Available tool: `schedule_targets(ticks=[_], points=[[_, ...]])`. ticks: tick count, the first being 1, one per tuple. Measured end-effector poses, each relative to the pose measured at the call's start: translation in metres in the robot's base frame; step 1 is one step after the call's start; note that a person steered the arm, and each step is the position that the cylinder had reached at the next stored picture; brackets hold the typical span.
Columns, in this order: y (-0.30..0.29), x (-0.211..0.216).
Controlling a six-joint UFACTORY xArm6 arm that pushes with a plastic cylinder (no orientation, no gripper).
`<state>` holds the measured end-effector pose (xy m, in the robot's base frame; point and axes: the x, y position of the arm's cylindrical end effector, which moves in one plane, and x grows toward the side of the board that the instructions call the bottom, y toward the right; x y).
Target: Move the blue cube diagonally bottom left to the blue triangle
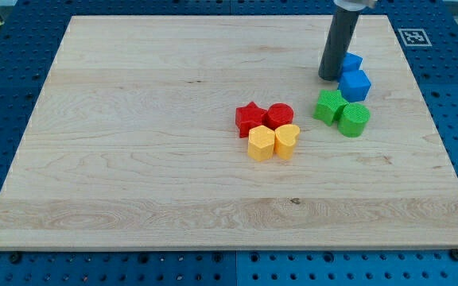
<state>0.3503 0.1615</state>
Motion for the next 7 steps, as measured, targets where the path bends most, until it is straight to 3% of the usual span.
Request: schedule_targets(ticks=[2,4,5,6,7], points=[[0.014,-0.049],[0.01,0.008],[0.045,0.018],[0.052,0.011],[0.009,-0.015]])
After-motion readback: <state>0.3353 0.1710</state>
